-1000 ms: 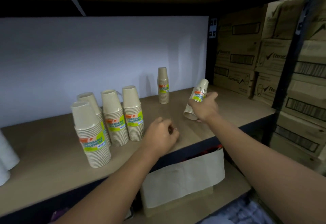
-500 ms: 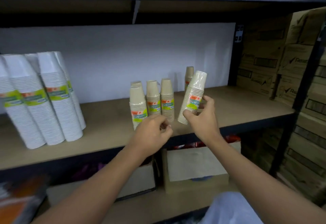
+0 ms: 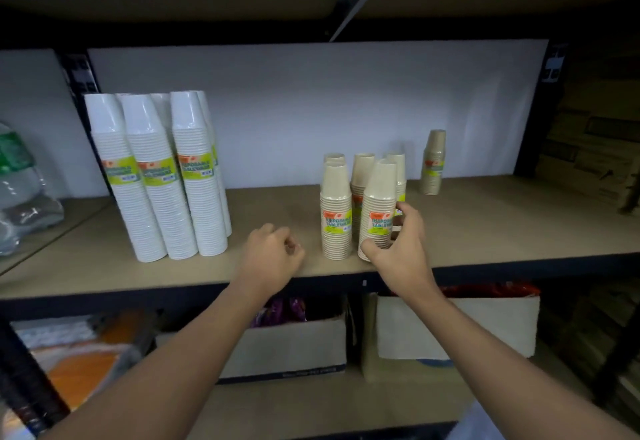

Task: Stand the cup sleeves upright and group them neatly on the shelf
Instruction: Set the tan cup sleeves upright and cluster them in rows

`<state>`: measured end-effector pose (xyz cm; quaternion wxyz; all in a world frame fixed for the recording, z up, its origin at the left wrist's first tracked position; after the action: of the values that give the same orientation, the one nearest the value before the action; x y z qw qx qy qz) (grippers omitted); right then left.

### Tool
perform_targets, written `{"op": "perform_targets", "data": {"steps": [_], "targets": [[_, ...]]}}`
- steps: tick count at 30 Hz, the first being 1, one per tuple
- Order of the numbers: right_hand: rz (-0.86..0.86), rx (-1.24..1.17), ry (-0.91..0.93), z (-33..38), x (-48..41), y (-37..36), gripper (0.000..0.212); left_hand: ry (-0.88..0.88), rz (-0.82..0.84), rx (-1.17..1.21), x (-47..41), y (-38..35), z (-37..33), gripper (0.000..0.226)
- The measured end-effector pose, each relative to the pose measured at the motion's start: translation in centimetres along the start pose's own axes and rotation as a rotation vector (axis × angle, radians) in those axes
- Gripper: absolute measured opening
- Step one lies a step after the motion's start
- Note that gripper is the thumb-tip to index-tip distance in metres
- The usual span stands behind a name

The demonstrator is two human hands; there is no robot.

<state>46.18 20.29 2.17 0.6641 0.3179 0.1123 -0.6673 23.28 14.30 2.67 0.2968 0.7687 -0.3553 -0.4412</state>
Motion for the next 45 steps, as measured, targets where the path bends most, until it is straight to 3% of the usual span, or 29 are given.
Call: {"op": "perform_targets", "data": {"steps": [4,13,34,42,45], "targets": [[0.007,0.018,0.011,-0.7,0.0,-0.7,0.078,0.055,0.068,0.008,-1.5,-1.7,0.7,0.017],[0.011,0.015,-0.010,-1.3,-0.3,-0.9,0.081,0.063,0.015,0.029,-2.1,-2.8,1.4,0.016],[0.010,0.101,-0.019,-1.5,-0.3,-0.8,0.064,0.045,-0.018,0.014,-1.9,-2.8,1.3,0.017],[0.011,0.100,-0.020,-1.4,-0.5,-0.9,0.062,0.082,0.149,-0.078,-4.4,-2.7,0.3,0.014],[0.004,0.089,-0.022,-1.6,-0.5,-0.9,0.062,0.083,0.106,-0.021,-4.2,-3.1,0.4,0.017]]}}
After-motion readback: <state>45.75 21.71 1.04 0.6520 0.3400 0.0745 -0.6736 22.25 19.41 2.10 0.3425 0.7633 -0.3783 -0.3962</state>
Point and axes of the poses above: each hand's wrist, its own x-axis away from the middle knuckle, its own y-axis out of the back of the hand, z = x × y, the point moved 6 cm from there along -x, towards the middle knuckle, and after that the axes turned 5 degrees about y, right-handed, at the moved point
